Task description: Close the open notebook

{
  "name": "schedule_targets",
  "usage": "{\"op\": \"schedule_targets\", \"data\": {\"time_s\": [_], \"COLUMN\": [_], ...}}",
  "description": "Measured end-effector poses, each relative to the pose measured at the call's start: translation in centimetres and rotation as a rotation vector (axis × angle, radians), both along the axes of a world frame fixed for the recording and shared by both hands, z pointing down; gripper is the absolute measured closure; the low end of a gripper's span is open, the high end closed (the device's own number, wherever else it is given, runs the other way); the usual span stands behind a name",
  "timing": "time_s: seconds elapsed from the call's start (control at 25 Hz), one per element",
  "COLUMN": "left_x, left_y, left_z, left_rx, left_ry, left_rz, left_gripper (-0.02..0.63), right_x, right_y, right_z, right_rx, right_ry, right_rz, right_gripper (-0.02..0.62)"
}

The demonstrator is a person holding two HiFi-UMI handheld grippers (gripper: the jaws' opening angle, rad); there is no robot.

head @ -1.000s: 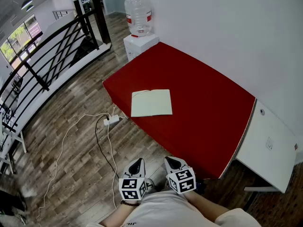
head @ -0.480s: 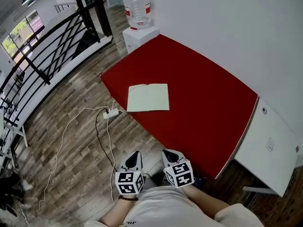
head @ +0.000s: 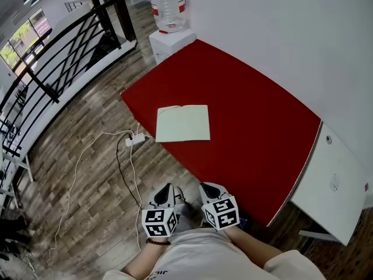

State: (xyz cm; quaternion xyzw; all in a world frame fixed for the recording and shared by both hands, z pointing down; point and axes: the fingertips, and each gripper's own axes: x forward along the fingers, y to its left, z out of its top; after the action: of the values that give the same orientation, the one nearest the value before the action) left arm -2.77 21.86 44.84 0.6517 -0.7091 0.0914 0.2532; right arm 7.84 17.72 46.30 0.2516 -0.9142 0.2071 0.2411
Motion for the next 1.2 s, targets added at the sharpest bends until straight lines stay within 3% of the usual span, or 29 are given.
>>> {"op": "schedule_targets", "data": {"time_s": [0.64,0.92,1.2], "left_x": [-10.6,-13.5,-15.5], "left_y": [-12.3,-14.7,-15.4], "left_z": [0.8,-0.1,0.0], "left_rx": [-0.005,0.004,-0.003], "left_ry": [0.001,0.009,0.028], "left_rz": [0.159,0.218,0.212], "left_gripper": [0.6,0.6,0.6], "right_x": [-10.6,-14.5,-16.1], "right_y": [-11.3,-13.5,-13.8], "right_z": [0.7,-0.5,-0.7], "right_rx": [-0.005,0.006,-0.001], "right_ry": [0.029,0.03,0.046], "right_rz": [0.116,0.156,0.159], "right_gripper": [0.589,0.589,0.589]}}
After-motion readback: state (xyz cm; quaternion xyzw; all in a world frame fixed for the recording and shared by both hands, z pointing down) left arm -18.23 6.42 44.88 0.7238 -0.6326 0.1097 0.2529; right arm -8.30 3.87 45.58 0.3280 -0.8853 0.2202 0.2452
